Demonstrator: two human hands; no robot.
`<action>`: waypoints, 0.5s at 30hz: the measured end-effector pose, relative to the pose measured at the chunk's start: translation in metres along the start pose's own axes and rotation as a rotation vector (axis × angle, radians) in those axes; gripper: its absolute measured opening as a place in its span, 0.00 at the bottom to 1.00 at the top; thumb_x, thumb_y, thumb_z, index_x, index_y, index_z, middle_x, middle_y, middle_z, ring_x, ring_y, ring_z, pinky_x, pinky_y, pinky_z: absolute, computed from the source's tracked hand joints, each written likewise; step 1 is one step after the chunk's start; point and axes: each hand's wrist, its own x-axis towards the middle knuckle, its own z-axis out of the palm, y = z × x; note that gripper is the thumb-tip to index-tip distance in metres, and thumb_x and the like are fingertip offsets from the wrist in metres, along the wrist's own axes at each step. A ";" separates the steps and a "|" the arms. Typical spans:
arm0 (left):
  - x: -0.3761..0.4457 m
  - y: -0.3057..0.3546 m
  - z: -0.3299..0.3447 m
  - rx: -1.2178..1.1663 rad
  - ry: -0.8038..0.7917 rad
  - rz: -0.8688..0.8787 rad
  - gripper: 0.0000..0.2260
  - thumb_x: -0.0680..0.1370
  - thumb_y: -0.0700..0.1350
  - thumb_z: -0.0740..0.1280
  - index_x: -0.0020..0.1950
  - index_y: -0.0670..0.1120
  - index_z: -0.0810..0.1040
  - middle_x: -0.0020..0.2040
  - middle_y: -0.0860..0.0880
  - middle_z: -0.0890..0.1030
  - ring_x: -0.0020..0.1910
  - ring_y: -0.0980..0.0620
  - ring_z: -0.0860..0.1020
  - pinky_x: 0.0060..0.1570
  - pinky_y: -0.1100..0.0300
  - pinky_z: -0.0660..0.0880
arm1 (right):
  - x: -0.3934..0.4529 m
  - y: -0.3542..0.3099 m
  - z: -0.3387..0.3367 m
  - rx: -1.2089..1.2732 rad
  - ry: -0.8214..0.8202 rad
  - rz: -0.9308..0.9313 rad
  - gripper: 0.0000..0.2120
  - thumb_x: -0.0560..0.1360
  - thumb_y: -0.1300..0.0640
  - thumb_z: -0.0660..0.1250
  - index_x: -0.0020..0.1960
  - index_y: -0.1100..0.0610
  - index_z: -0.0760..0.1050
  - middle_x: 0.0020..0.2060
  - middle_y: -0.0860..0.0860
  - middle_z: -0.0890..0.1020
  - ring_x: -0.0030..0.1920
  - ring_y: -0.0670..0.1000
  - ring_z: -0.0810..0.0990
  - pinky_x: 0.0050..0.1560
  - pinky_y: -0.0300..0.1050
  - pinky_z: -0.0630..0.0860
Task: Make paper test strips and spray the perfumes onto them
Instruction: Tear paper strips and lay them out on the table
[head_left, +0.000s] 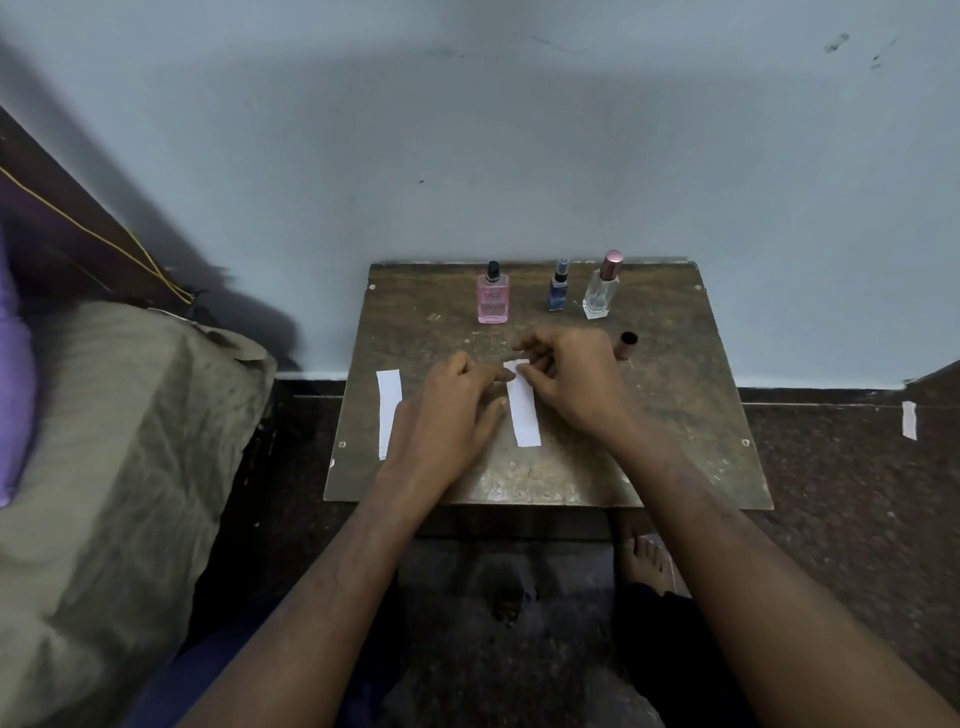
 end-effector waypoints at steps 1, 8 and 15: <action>0.004 -0.001 0.000 0.004 0.008 -0.010 0.15 0.83 0.53 0.69 0.70 0.60 0.79 0.54 0.54 0.74 0.58 0.53 0.77 0.35 0.64 0.62 | 0.003 0.000 0.002 0.013 0.003 0.002 0.12 0.75 0.62 0.77 0.59 0.57 0.86 0.43 0.50 0.88 0.39 0.45 0.83 0.46 0.38 0.80; 0.025 -0.011 0.006 0.020 0.003 -0.050 0.15 0.82 0.55 0.70 0.69 0.57 0.80 0.56 0.53 0.78 0.60 0.51 0.78 0.43 0.55 0.75 | 0.012 -0.001 0.010 0.056 0.024 0.041 0.11 0.74 0.63 0.77 0.56 0.57 0.86 0.43 0.48 0.89 0.37 0.41 0.82 0.43 0.29 0.77; 0.023 -0.009 0.013 0.023 -0.012 -0.047 0.17 0.80 0.58 0.72 0.68 0.60 0.79 0.57 0.53 0.78 0.61 0.49 0.77 0.51 0.48 0.81 | 0.002 0.006 -0.022 -0.119 0.249 0.092 0.06 0.76 0.62 0.75 0.53 0.59 0.86 0.46 0.52 0.87 0.42 0.49 0.83 0.46 0.35 0.74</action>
